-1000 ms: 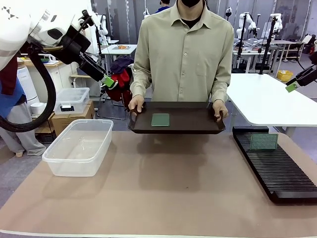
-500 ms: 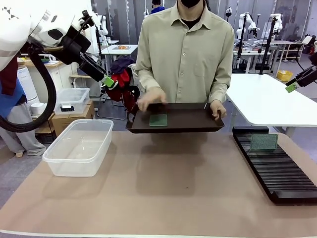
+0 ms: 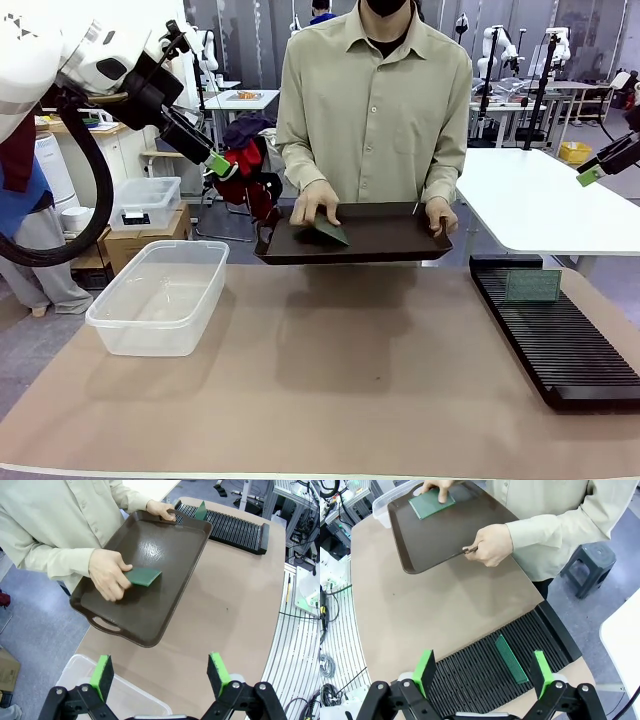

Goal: Sort PCBs into racks and boxes based on the side picked up.
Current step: Pick up the Blank PCB handed by the Human.

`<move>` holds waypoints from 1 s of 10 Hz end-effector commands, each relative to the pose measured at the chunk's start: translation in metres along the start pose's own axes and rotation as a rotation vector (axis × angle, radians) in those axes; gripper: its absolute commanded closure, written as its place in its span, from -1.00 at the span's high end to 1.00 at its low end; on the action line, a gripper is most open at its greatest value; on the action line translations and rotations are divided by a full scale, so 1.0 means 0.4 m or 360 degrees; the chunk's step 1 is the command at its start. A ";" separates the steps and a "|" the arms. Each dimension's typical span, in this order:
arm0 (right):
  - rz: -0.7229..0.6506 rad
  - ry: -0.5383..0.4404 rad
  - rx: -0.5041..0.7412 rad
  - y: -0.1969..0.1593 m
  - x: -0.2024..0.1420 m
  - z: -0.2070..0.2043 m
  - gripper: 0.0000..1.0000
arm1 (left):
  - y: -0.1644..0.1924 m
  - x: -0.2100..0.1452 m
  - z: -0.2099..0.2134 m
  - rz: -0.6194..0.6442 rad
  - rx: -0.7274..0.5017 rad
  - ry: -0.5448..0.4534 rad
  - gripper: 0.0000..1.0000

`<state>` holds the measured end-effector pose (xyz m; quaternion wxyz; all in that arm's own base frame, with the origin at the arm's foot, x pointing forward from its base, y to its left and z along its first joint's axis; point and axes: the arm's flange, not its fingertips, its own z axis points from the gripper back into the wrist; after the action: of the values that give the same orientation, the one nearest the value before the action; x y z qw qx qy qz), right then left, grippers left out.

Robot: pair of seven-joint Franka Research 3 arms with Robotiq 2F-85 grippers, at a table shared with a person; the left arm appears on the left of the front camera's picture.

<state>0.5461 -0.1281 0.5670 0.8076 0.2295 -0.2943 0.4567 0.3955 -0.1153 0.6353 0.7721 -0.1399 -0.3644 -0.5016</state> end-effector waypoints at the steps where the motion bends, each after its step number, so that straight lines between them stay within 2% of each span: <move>1: -0.0011 0.0011 -0.0002 0.004 0.003 0.001 1.00 | 0.002 -0.005 -0.002 0.0005 -0.0027 -0.0026 1.00; 10: -0.0011 0.0011 -0.0002 0.004 0.003 0.001 1.00 | 0.002 -0.005 -0.002 0.0005 -0.0027 -0.0026 1.00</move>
<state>0.5461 -0.1281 0.5670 0.8076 0.2295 -0.2943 0.4567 0.3955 -0.1153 0.6353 0.7721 -0.1399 -0.3644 -0.5016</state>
